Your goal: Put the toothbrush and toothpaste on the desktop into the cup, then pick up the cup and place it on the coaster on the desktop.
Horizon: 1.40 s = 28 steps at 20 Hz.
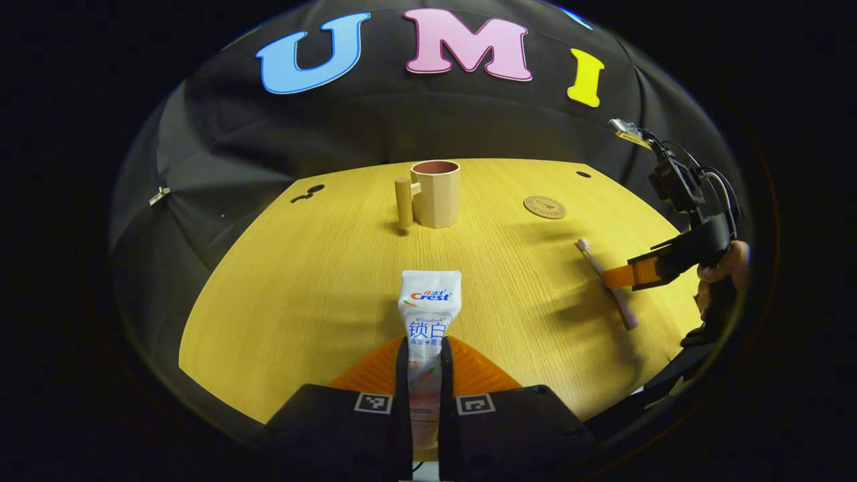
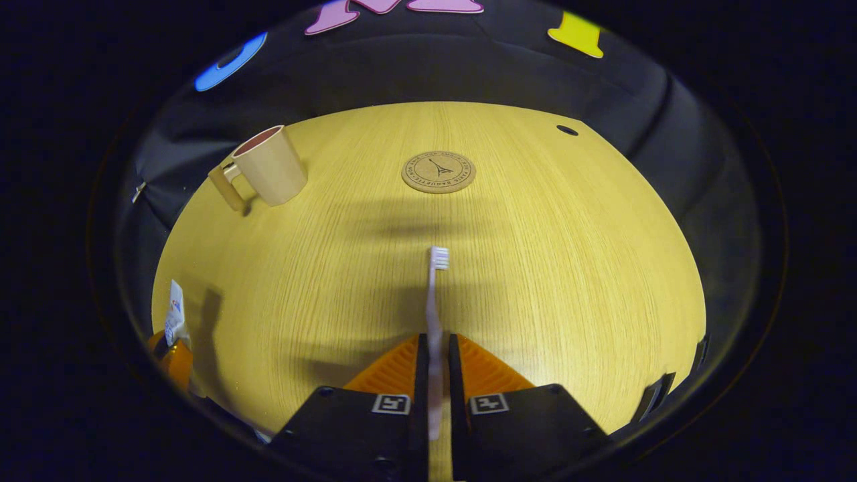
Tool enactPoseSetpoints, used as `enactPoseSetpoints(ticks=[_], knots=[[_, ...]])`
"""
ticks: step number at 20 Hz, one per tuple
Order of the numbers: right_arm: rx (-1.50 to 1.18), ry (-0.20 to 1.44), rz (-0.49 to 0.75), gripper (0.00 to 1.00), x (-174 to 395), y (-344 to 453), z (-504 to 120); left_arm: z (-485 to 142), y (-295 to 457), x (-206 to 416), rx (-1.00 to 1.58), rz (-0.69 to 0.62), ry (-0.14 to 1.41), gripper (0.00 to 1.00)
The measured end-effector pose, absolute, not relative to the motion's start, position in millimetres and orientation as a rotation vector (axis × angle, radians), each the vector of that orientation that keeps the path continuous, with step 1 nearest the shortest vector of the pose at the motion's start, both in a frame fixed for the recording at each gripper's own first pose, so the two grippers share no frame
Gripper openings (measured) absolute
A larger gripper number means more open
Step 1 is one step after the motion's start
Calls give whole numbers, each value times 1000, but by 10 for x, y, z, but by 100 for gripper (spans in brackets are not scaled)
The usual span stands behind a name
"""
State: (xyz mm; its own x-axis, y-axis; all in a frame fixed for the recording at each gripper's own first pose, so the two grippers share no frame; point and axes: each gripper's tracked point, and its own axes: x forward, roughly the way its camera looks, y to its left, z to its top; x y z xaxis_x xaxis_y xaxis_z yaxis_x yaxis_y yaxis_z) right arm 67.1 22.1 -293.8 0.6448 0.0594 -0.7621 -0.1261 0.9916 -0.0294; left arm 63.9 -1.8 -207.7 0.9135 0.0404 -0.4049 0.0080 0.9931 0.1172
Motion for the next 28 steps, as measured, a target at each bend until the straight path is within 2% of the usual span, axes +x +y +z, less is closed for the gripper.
enactPoseSetpoints(ticks=[1, 6, 7, 8, 14, 21, 22, 23, 28], knots=[[-89, 863, 121, 11, 668, 233, -2948, -2087, -15, 650, 116, 17, 422, 20], [-44, 904, 238, 6, 643, 311, -2967, -2120, 0, 663, 109, 29, 432, 20], [-43, 907, 259, 18, 609, 293, -2952, -2113, -3, 670, 104, 31, 434, 20], [-55, 901, 275, 5, 598, 273, -2951, -2115, 0, 671, 97, 32, 435, 20], [28, 879, 282, 5, 687, 217, -2805, -1924, -31, 859, 65, 34, 412, 20], [68, 869, 284, 5, 598, -75, -2680, -1148, -128, 1139, 12, 16, 283, 20], [80, 865, 280, 0, 605, -103, -2657, -1024, -135, 1198, 10, 11, 256, 20], [81, 857, 276, 5, 622, -135, -2632, -875, -144, 1262, 7, 5, 231, 20], [39, 824, 300, 5, 570, -223, -2493, -269, -149, 1706, 5, -3, 99, 20]])
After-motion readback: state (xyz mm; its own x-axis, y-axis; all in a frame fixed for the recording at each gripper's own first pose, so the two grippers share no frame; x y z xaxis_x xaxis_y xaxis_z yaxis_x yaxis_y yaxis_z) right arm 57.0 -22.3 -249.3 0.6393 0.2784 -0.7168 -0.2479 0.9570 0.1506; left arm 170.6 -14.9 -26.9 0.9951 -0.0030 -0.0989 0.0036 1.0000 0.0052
